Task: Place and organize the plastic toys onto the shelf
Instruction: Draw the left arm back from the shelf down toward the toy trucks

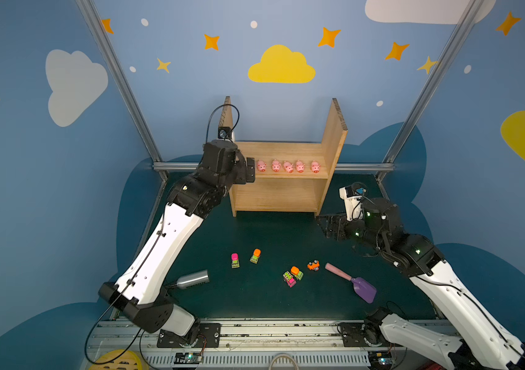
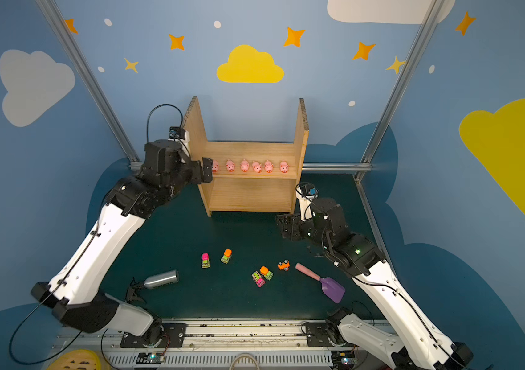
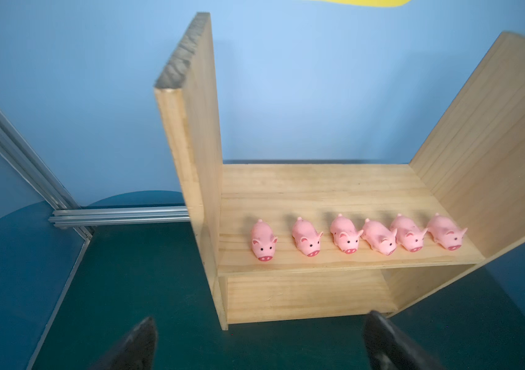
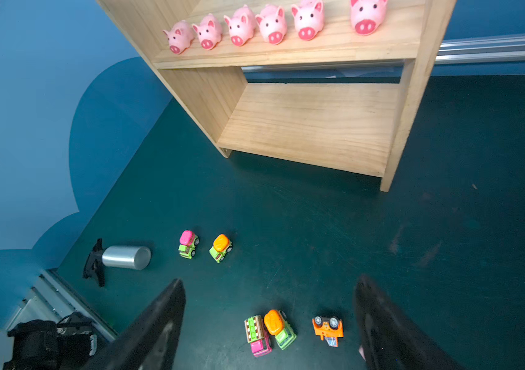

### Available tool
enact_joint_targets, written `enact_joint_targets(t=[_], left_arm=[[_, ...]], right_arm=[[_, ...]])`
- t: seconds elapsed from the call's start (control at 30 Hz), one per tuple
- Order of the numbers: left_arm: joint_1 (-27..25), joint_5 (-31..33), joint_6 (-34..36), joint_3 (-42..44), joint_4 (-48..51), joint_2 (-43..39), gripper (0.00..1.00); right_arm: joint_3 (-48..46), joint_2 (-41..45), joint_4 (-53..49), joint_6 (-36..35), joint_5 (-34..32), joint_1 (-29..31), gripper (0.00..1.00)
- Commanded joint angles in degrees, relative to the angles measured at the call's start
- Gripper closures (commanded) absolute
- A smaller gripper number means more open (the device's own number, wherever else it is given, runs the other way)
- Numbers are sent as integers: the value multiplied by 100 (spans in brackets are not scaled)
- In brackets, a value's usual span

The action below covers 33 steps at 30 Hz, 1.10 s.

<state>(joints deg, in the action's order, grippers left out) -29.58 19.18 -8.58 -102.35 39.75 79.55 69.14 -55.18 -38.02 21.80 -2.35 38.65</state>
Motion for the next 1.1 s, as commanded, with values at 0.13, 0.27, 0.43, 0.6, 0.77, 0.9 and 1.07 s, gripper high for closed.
enact_joint_targets(t=[0.13,0.27,0.43,0.6,0.77,0.9,1.07], left_arm=[[-16,-393,-702,1352,-480,-950,0],[-60,-370,-1054,2354,-553,-1559,0],[-190,-223,-1535,3653,-674,-2264,0],[-405,-44,-1945,4709,-735,-2777,0],[-686,185,-2390,5652,-819,-3080,0],[-953,278,-2716,6278,-994,-3164,0],[-1324,467,-3228,6869,-1104,-3216,1]], right_arm=[[-167,60,-55,146,-198,582,19],[-374,128,9,230,-282,780,19],[-744,226,122,358,-352,1002,19],[-1182,279,336,499,-430,1178,19],[-1527,247,563,648,-475,1306,19],[-1722,177,731,700,-510,1368,19],[-1896,2,933,711,-477,1421,19]])
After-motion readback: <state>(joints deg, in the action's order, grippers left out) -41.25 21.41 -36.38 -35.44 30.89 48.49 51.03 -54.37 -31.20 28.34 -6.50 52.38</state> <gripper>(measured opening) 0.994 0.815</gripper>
